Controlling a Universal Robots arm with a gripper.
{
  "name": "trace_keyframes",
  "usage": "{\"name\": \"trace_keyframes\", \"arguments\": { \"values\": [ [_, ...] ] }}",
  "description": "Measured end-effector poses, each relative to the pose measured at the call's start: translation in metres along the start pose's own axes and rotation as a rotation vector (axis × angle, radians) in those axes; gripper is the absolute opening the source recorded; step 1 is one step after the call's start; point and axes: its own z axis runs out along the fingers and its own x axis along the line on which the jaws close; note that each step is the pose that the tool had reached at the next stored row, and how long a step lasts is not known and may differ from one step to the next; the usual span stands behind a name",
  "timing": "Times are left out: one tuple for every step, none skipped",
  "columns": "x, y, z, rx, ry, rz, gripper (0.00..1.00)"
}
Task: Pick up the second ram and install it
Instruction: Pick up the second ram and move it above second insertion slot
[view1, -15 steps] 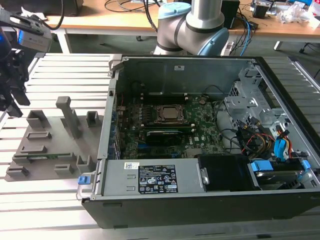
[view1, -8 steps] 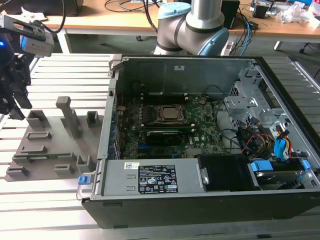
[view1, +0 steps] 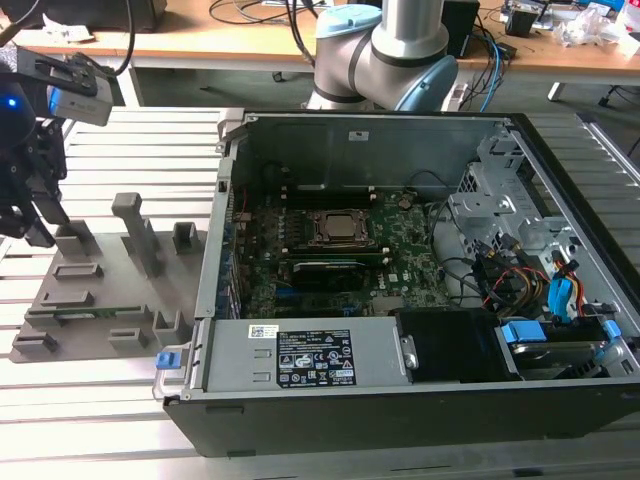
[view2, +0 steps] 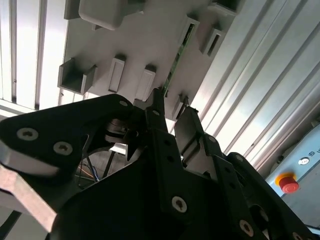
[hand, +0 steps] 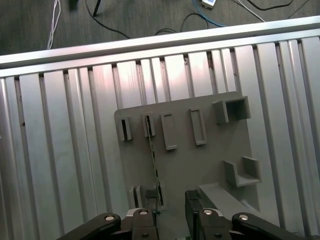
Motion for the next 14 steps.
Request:
{"name": "trace_keyframes", "arguments": {
  "values": [
    [0.0, 0.0, 0.0007, 0.0001, -0.0001, 0.0, 0.36],
    [0.0, 0.0, 0.0014, 0.0001, -0.0001, 0.0, 0.36],
    [0.0, -0.0001, 0.0027, 0.0001, -0.0001, 0.0, 0.36],
    [0.0001, -0.0002, 0.0039, 0.0, 0.0001, -0.001, 0.36],
    [0.0001, -0.0002, 0.0048, 0.0, 0.0, -0.002, 0.36],
    [0.0001, -0.0002, 0.0057, 0.0, 0.0, -0.002, 0.36],
    [0.0001, -0.0003, 0.0073, 0.0, 0.0, -0.002, 0.36],
    [0.0002, -0.0004, 0.0089, 0.0, -0.0001, -0.002, 0.36],
    [0.0002, -0.0005, 0.0109, 0.0, 0.0, -0.002, 0.36],
    [0.0002, -0.0005, 0.0121, 0.0, 0.0001, -0.003, 0.36],
    [0.0003, -0.0006, 0.014, 0.0, 0.0001, -0.003, 0.36],
    [0.0003, -0.0007, 0.0158, 0.0, 0.0001, -0.004, 0.36],
    [0.0003, -0.0008, 0.0174, -0.0001, 0.0002, -0.004, 0.36],
    [0.0004, -0.0008, 0.0189, -0.0001, 0.0001, -0.005, 0.36]
  ]
}}
